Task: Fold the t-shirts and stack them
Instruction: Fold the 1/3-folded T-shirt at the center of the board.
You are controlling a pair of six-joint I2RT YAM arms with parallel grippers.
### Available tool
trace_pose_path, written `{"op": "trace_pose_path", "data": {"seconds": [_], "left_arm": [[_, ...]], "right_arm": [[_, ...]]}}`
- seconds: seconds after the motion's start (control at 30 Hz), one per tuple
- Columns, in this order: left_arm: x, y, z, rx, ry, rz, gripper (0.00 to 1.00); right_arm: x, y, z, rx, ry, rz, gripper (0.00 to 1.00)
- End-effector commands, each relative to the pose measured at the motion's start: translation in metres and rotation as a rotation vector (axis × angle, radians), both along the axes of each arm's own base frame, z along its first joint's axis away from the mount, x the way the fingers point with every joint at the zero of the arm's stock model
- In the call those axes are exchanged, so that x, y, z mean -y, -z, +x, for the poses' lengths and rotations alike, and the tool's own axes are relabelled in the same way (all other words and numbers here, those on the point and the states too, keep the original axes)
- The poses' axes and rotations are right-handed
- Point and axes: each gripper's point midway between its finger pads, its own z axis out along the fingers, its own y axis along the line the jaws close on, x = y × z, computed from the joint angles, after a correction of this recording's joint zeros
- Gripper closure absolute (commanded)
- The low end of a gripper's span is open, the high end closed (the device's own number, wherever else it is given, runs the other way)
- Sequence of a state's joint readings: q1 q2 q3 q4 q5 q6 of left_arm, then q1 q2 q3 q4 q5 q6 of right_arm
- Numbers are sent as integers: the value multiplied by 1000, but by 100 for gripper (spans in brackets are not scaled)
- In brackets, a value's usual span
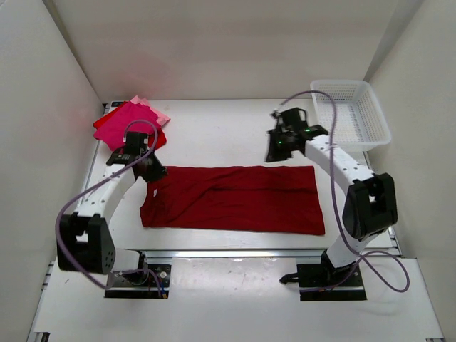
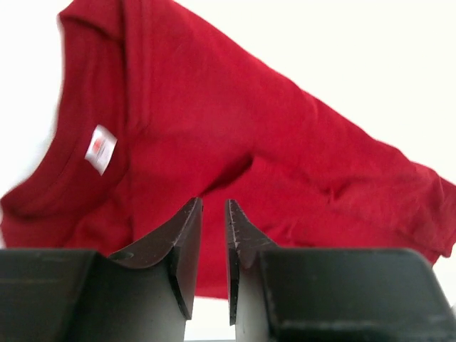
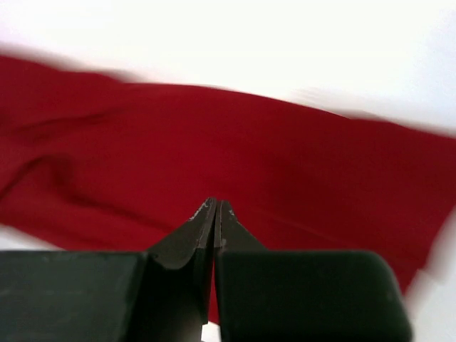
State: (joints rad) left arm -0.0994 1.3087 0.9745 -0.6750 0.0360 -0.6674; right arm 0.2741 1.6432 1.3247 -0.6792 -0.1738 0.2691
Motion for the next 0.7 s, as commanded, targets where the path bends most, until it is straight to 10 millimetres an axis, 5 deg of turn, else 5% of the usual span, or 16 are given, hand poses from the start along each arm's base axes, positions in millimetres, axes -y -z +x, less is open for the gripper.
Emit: {"op": "trace_pose_path", "data": {"seconds": [0.0, 0.1, 0.23, 0.53, 0.67], "left_arm": [[11, -13, 37, 103, 13, -71, 69], [13, 15, 40, 46, 32, -80, 70], [3, 46, 37, -12, 9, -88, 70], [-13, 68, 34, -74, 5, -59, 71], [-12, 70, 32, -86, 23, -52, 72]], "right_arm": [[-116, -30, -12, 69, -292, 221, 99], [-188, -42, -22, 112, -443, 328, 100], [-254, -37, -28, 114, -580, 348, 98], [-304, 14, -24, 48, -649, 278, 72], [-318, 17, -18, 50, -656, 300, 62]]}}
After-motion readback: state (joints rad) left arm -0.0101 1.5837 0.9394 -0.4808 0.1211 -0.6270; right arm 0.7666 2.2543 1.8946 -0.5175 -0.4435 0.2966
